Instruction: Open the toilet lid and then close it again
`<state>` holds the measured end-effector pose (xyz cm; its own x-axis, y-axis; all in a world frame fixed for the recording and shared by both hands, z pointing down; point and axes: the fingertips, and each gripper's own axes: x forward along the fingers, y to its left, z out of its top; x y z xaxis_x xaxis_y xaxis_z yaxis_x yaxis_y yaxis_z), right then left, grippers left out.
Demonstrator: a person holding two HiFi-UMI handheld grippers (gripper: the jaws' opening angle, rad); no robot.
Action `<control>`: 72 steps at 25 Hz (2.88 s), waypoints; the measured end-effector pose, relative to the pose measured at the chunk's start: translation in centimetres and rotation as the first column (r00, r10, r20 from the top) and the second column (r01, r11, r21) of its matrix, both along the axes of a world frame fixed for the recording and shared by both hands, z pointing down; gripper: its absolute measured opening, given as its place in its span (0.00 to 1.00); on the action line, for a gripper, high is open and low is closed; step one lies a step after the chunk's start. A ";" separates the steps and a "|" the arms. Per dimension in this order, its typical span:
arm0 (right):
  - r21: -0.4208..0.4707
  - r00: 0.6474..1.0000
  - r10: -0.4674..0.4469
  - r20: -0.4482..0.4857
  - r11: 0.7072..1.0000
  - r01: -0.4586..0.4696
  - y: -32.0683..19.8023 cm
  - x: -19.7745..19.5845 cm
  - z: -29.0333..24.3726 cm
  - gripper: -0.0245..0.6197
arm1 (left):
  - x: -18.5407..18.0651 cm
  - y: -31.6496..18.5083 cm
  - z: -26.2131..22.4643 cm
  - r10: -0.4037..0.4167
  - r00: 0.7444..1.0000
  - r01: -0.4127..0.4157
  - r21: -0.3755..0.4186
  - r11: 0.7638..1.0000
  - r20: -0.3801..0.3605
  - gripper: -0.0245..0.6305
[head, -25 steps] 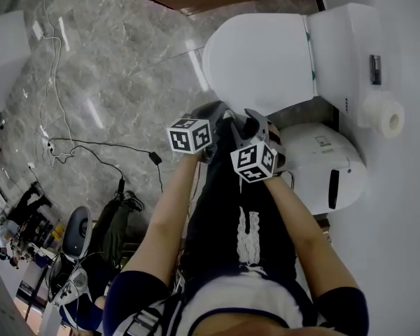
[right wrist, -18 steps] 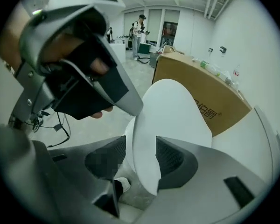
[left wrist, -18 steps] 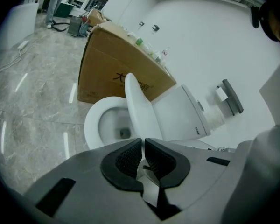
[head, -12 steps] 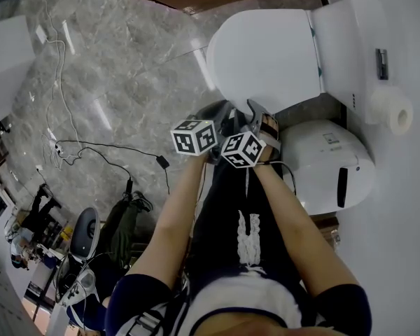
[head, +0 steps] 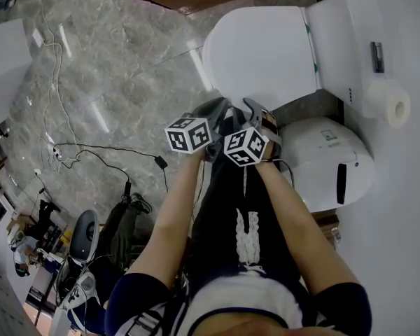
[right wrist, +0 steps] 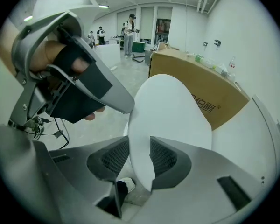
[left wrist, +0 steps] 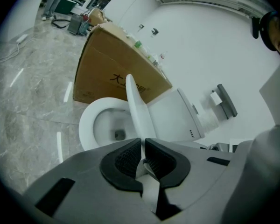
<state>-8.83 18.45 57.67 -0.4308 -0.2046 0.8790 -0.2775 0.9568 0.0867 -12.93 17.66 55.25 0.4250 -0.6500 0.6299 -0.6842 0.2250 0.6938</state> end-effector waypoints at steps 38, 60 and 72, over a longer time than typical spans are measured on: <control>-0.039 0.932 0.177 0.316 0.984 -0.174 -5.9 7.5 -10.8 0.18 | 7.6 -5.2 -10.4 0.233 0.951 -0.286 0.297 0.911 0.202 0.05; -0.071 0.863 0.272 0.427 0.961 -0.268 -10.2 13.4 -14.8 0.15 | 13.1 -9.2 -14.9 0.217 0.868 -0.429 0.457 0.779 0.446 0.05; -0.076 0.796 0.384 0.468 0.915 -0.397 -12.7 16.6 -15.9 0.13 | 15.2 -10.5 -14.9 0.254 0.862 -0.457 0.457 0.764 0.438 0.05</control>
<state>7.81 5.75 41.81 -0.6636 -0.4630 0.5875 -0.6403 0.7577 -0.1261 2.32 7.12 40.38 0.5256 -0.7626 0.3771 -0.8444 -0.4138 0.3402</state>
